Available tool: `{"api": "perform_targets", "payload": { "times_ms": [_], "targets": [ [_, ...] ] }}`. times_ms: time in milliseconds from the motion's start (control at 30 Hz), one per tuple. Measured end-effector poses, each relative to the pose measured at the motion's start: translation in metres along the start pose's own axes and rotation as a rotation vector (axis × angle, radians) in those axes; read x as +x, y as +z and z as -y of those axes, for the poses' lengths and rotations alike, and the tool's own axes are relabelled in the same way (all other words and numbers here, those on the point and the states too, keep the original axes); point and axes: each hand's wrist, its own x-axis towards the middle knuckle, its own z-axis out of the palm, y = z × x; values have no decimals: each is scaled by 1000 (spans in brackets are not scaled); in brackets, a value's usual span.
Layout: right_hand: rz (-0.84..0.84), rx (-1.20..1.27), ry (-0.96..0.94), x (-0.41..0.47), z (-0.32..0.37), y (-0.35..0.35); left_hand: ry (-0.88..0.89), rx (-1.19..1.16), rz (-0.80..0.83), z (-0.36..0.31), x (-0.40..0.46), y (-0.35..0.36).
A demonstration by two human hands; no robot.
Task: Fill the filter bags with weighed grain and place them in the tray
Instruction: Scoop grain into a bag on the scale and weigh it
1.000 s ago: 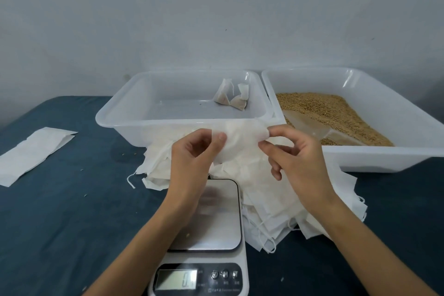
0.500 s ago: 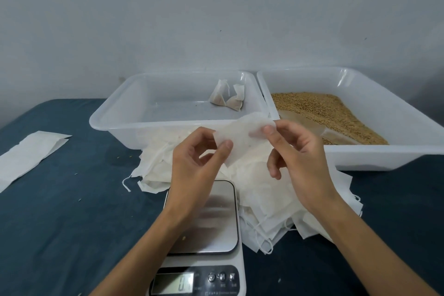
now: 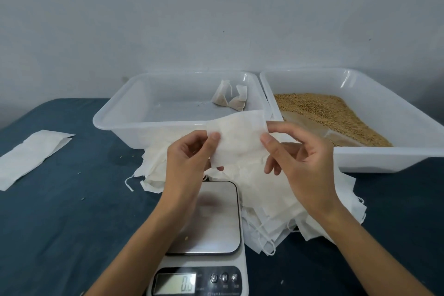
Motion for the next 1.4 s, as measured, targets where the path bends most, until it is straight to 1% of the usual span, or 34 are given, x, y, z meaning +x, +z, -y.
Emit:
{"api": "perform_targets", "payload": {
  "times_ms": [67, 200, 267, 367, 533, 633, 700, 833, 900, 967, 1000, 1033, 1100, 1133, 1200, 1267, 1400],
  "targets": [
    [16, 6, 16, 0, 2, 0, -24, 0, 1, 0, 1, -1],
    [169, -67, 38, -1, 1, 2, -4, 36, 16, 0, -1, 0],
    [204, -96, 37, -2, 0, 1, -11, 55, 15, 0, -1, -1],
    [210, -113, 37, -1, 0, 1, -44, 45, 15, 0, 0, -1],
    [171, -89, 33, -2, -2, -1, -82, -12, -40, -5, 1, -3],
    [189, -70, 52, -1, 1, -1, -78, 23, -60, -7, 0, -7],
    [260, -59, 90, 1, 7, -2, -51, 65, -58, -6, -6, -12],
    [524, -120, 212, 8, 22, 0, -73, 123, 6, -3, -22, -27],
    [659, -140, 266, 12, 30, 3, -2, 230, -30, -2, -29, -34],
    [762, -188, 344, 18, 41, 5, 142, 355, -48, -6, -38, -41],
    [798, -222, 382, 21, 48, 6, 203, 403, 7, -8, -43, -44],
    [829, -260, 409, 25, 54, 8, 232, 453, 109, -11, -48, -47],
    [886, -345, 432, 31, 68, 14, 212, 588, 305, -14, -54, -45],
    [912, -391, 433, 33, 75, 18, 202, 639, 360, -15, -55, -42],
    [944, -481, 428, 36, 88, 26, 203, 664, 384, -15, -51, -32],
    [950, -561, 412, 41, 99, 28, 163, 608, 364, -16, -45, -23],
    [974, -581, 446, 56, 111, 25, 90, 509, 382, -13, -41, -23]
  ]
}}
